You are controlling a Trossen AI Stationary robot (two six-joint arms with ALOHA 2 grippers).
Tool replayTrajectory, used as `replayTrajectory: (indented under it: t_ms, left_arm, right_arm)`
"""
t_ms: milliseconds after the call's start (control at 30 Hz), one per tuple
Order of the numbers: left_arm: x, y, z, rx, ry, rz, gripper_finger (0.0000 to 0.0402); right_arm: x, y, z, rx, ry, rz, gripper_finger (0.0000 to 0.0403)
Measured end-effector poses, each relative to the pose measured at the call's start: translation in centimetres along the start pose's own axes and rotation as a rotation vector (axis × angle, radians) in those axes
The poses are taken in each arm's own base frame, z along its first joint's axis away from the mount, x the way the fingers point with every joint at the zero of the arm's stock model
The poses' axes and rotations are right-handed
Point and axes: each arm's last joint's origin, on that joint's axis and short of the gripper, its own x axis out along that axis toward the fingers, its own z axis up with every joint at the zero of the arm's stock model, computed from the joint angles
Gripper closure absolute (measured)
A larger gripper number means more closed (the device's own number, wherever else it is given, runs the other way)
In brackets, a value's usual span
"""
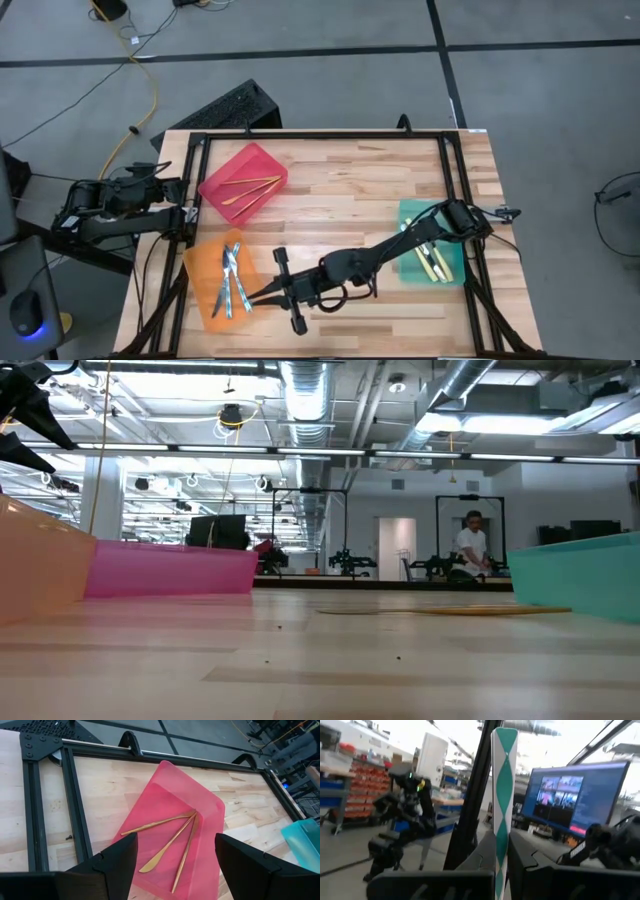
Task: Sort silverware by color (type)
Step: Put the knife into the orange bin
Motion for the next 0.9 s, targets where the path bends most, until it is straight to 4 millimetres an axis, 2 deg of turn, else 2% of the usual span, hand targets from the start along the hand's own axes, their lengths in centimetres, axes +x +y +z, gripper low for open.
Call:
replayTrajectory:
  t_ms: [100, 200, 333, 533, 667, 800, 900]
  left_arm:
    - [0.0, 0.0, 0.0, 0.0, 0.0, 0.0, 0.0155]
    - [0.0, 0.0, 0.0, -0.001, 0.0, 0.0, 0.0155]
    - [0.0, 0.0, 0.0, 0.002, 0.0, 0.0, 0.0155]
    - [0.0, 0.0, 0.0, 0.004, 0.001, -0.001, 0.0155]
    - [0.0, 0.0, 0.0, 0.003, 0.001, -0.001, 0.0155]
    - [0.0, 0.0, 0.0, 0.004, 0.001, -0.001, 0.0155]
    - [0.0, 0.0, 0.0, 0.003, 0.0, -0.001, 0.0155]
  right_arm:
    - [0.6, -0.2, -2.0, 0.016, 0.006, -0.009, 0.0376]
    - [2.1, -0.4, -4.1, 0.021, -0.008, -0.023, 0.0376]
    - [4.2, -0.9, -5.8, 0.013, 0.024, 0.012, 0.0376]
    - [6.3, -2.4, -7.3, -0.014, 0.196, 0.092, 0.0376]
    - [6.4, -3.7, -7.2, -0.104, 0.302, 0.128, 0.0376]
    - [6.0, -4.5, -8.3, -0.108, 0.365, 0.134, 0.0376]
    - [5.8, -4.6, -8.7, -0.181, 0.397, 0.174, 0.0376]
